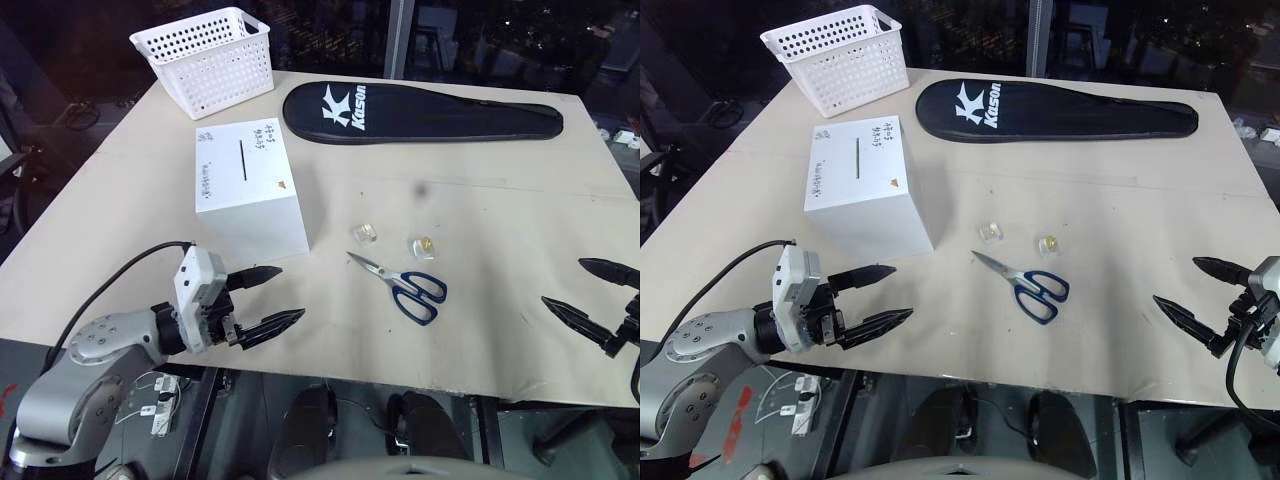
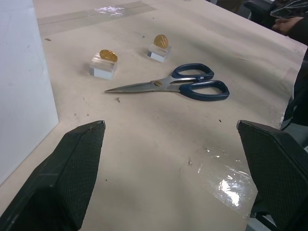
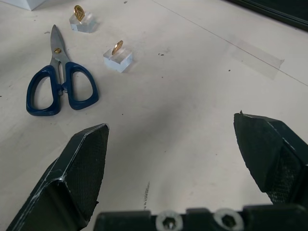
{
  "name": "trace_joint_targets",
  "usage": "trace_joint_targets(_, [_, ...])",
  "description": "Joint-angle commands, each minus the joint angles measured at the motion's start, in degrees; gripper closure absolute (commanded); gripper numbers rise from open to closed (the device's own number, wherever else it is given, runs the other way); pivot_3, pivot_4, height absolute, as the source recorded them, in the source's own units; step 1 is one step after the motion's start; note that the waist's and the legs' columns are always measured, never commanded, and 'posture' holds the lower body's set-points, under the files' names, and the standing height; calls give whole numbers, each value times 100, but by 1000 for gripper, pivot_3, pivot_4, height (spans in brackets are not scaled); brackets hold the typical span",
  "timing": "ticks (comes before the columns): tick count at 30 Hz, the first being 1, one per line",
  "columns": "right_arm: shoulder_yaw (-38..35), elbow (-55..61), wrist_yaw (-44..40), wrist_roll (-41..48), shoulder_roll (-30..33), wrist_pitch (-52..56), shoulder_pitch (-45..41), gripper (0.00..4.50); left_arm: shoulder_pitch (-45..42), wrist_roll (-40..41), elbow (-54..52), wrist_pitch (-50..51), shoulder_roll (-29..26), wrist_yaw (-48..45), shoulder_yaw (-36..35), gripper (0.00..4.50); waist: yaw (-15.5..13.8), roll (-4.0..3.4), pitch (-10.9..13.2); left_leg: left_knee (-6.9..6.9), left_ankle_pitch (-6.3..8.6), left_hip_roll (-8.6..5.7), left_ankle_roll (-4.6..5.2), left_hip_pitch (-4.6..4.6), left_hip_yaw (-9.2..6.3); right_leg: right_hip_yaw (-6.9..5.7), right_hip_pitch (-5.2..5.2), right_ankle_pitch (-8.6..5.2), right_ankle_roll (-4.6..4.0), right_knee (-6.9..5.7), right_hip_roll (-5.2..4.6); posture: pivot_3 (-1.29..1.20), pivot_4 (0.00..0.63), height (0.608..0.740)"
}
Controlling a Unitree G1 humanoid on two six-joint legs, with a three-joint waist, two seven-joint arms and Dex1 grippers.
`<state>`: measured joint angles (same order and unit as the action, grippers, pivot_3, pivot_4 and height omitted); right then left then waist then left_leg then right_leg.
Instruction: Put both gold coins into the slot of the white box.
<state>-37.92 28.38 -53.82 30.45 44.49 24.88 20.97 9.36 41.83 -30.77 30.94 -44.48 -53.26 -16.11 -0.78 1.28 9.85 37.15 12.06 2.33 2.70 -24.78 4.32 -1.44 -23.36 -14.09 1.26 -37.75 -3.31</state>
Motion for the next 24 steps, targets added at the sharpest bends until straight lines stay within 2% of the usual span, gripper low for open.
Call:
trace_joint_targets(1, [459,693,860,41,-144,525,-420,0,-231,92,-63,-37,112,219,-84,28,0,0,0,0,0,0,0,0,0,0,0,0,0,0,0,0,150,740])
trace_joint_targets(2, [1030,1154,1475,19,-241,1021,-856,0,-402,57,-48,-69,149,308,-56,28,26,5,-3,0,-2,0,3,1,0,0,0,-2,3,0,0,0,150,740])
trace_joint_targets(4, [1922,1556,2199,385,-471,2059,-1711,0,-672,161,-23,-55,258,434,-63,28,99,6,0,9,1,17,-5,2,3,-6,-4,1,1,-8,4,0,150,740])
trace_joint_targets(10, [3423,965,3587,122,-1423,3665,-3476,0,-726,348,-231,-58,61,-51,13,28,73,12,-3,-1,-15,2,18,-22,7,-25,-28,16,-24,-9,-6,0,150,740])
trace_joint_targets(11, [3534,880,3680,73,-1517,3773,-3630,393,-698,333,-260,-83,30,-103,14,0,87,11,-1,-1,-15,1,18,-24,8,-25,-29,16,-24,-8,-6,0,150,740])
trace_joint_targets(13, [3857,621,3882,-111,-1715,3925,-3980,775,-646,294,-310,-126,4,-139,-11,0,93,10,-1,-4,-15,0,18,-26,15,-25,-34,16,-22,-8,-1,0,150,740])
trace_joint_targets(17, [3995,205,4153,-201,-2090,4349,-4403,775,-483,252,-498,-194,-16,-107,-97,0,119,9,0,-6,-14,2,20,-24,13,-28,-34,16,-22,-10,18,0,150,740])
trace_joint_targets(21, [3982,95,4209,-272,-2153,4513,-4552,2508,-411,268,-618,-215,-10,-48,-91,0,108,9,0,-4,-14,1,20,-24,12,-38,-32,16,-22,-10,17,0,150,740])
trace_joint_targets(24, [3995,-13,4252,-336,-2202,4618,-4638,2508,-347,256,-677,-245,-10,-43,-84,0,139,8,-1,-4,-14,1,21,-21,16,-39,-32,17,-22,-13,17,0,150,740])
